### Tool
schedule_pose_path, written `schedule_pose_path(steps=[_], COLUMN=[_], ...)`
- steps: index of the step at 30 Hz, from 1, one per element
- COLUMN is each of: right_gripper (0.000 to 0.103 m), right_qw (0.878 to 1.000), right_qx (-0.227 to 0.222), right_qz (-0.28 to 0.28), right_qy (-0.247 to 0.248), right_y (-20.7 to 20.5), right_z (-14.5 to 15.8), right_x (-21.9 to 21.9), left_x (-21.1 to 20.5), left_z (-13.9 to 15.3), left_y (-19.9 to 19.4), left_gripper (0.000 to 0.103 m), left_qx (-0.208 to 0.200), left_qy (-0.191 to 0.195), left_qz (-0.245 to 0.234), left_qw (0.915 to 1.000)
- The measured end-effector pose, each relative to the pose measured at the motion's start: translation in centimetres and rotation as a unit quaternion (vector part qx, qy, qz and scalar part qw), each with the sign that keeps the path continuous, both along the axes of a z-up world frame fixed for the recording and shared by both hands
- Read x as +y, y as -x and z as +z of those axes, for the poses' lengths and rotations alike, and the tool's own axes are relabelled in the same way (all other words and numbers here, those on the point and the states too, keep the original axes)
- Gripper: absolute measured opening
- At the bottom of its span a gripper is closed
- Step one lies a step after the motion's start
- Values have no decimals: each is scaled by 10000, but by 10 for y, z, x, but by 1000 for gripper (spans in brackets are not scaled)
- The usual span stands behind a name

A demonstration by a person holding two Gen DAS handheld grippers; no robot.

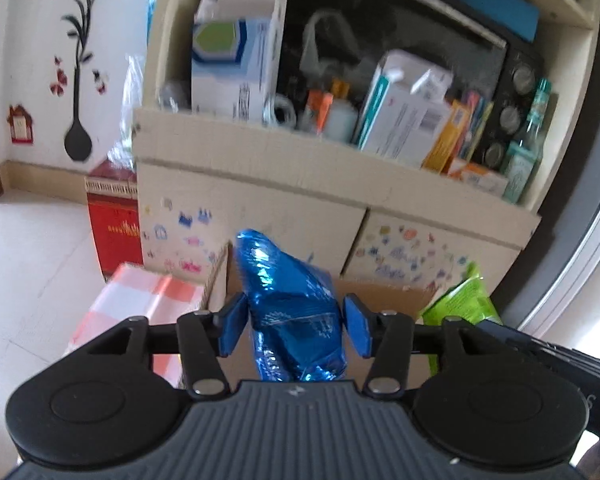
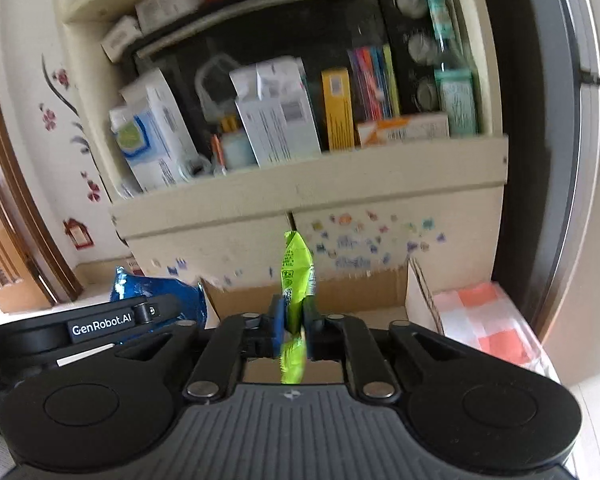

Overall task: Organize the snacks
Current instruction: 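Open both tools to drop the packets into the box, then move both open tools back to the snack pile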

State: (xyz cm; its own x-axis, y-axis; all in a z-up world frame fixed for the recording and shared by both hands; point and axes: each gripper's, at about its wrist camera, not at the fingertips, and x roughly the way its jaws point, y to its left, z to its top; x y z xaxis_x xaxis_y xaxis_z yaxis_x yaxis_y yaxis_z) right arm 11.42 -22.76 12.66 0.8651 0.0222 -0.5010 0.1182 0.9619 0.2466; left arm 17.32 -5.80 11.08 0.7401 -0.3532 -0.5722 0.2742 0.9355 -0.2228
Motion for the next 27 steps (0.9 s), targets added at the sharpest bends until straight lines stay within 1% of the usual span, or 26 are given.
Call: schedule_pose_path(steps=[1,2,3,5,7,9,10,11,14,16,18,20,23,25,27], right_gripper=[27,34,37,42,47,56,59,61,63,66,71,74,79,81,86], right_qw=[10000,10000,10000,9999,9998,9996,9996,9995,9985,9981,9973,9960,9933,9909,9885], right_qx=[20,32,29,46,69,96,116,136,260,345,447,558,840,1012,1172], right_qz=[4,35,80,110,133,182,194,225,423,491,585,696,773,870,937], right_qy=[28,51,36,-78,-159,-182,-187,-197,-210,-148,-66,34,192,173,194], right_y=[0,1,3,6,9,11,12,13,16,20,23,25,27,29,31], right_z=[-1,-1,0,1,3,5,6,6,6,6,5,3,-2,-5,-8], right_x=[1,1,1,-1,-3,-6,-7,-7,-9,-8,-6,-3,3,6,10], left_x=[0,-1,-1,-1,3,10,12,14,19,22,26,29,33,34,35], left_z=[-3,-5,-6,-4,-2,2,3,5,7,7,6,3,0,0,-2], left_y=[-1,0,3,6,8,10,11,13,18,22,25,28,35,41,49], left_gripper=[62,68,73,77,78,78,79,80,82,82,83,83,83,83,83], left_qx=[64,83,41,-16,39,125,153,185,242,292,413,505,582,586,581], left_qy=[-19,-53,-80,-124,-83,28,38,-17,-283,-376,-482,-580,-735,-855,-957], left_qz=[-22,-22,-22,-32,37,77,74,75,52,-22,-74,-111,-211,-346,-464], left_qw=[10000,9999,10000,9999,10000,9999,9998,9998,9993,9989,9980,9970,9954,9940,9926])
